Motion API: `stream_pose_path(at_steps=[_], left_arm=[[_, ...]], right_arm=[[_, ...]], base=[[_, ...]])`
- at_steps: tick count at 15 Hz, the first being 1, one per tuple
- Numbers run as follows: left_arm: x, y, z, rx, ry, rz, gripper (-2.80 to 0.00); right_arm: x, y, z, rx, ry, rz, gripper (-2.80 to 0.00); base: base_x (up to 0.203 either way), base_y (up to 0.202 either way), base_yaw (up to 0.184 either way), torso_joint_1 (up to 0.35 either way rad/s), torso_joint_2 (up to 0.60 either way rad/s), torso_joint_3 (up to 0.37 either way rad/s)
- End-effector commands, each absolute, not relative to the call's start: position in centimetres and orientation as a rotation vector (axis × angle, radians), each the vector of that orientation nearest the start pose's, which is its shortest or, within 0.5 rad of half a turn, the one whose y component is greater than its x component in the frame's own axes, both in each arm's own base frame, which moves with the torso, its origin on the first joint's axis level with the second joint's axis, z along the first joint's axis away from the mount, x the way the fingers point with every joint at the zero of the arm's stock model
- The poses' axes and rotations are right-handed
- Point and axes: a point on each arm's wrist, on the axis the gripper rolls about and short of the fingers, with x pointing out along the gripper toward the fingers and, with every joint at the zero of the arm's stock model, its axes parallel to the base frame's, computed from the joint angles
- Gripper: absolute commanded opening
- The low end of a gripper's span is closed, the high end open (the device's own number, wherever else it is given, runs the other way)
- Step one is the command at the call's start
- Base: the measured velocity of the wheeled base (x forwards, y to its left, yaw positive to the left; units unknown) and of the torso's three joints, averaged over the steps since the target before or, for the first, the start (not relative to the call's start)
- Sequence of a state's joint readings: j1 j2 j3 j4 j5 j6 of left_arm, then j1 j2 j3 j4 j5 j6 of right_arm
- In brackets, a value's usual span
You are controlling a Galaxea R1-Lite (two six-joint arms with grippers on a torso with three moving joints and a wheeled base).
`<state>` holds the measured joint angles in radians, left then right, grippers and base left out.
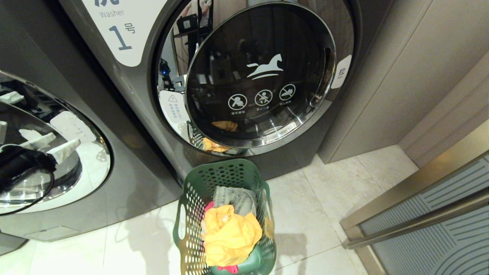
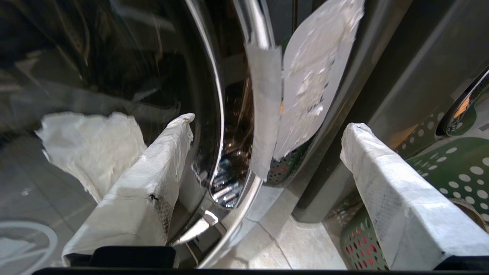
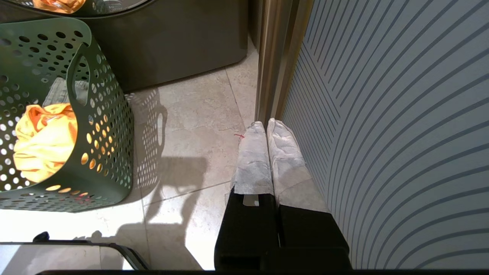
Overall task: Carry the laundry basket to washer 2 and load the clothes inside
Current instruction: Open the lid of the washing machine
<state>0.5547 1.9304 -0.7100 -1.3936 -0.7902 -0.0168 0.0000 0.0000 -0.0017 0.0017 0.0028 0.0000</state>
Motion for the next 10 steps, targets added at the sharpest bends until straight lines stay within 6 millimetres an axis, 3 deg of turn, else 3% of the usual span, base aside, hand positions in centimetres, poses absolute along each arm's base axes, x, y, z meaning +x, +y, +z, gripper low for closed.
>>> stream_pose_path(at_steps=[1,10], left_arm=[[28.84,15.94,15.99,0.100,-0.148,-0.241,0.00],[28.39,15.06,16.53,0.093,-0.160,-0.264,0.00]], right_arm=[[-2.28,0.01,7.58,0.000,0.002,0.003,-2.80],[-2.28,0.01,7.58,0.000,0.002,0.003,-2.80]], base=[[0.000,0.000,0.000,0.000,0.00,0.000],[0.000,0.000,0.000,0.000,0.00,0.000]])
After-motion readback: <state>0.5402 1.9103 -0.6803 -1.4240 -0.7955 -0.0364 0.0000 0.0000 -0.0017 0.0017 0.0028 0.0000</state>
